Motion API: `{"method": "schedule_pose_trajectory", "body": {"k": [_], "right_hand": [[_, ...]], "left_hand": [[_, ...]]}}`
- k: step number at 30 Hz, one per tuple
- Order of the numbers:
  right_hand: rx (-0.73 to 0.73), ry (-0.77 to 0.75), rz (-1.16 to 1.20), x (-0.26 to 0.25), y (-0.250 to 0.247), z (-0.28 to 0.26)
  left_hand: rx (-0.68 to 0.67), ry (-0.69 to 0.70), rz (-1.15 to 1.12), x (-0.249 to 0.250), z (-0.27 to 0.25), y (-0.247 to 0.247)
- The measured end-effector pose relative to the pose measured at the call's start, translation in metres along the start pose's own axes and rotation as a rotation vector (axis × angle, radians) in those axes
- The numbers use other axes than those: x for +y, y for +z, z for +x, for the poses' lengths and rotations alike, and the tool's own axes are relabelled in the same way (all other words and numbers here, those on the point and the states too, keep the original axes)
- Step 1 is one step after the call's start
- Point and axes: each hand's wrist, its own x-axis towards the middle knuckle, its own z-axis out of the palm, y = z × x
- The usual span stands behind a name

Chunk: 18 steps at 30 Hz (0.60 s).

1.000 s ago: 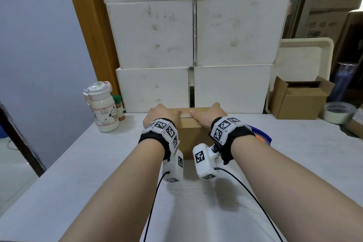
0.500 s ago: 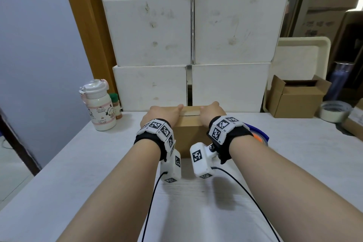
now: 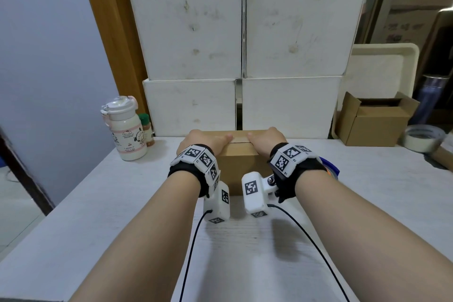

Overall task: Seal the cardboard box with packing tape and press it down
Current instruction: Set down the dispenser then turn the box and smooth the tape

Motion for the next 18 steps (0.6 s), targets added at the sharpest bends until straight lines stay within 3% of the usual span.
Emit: {"method": "schedule_pose_trajectory", "body": {"k": [9, 12, 18], "right_hand": [[0.031, -0.005, -0.039, -0.002, -0.008, -0.011], [0.038, -0.114, -0.164, -0.001, -0.008, -0.006], [-0.002, -0.091, -0.172, 0.006, -0.007, -0.001]], "left_hand": [[0.042, 0.028, 0.014, -0.001, -0.001, 0.000], [0.041, 0.027, 0.002, -0.002, 0.000, 0.000], [0.039, 0.017, -0.025, 0.000, -0.002, 0.000]]}}
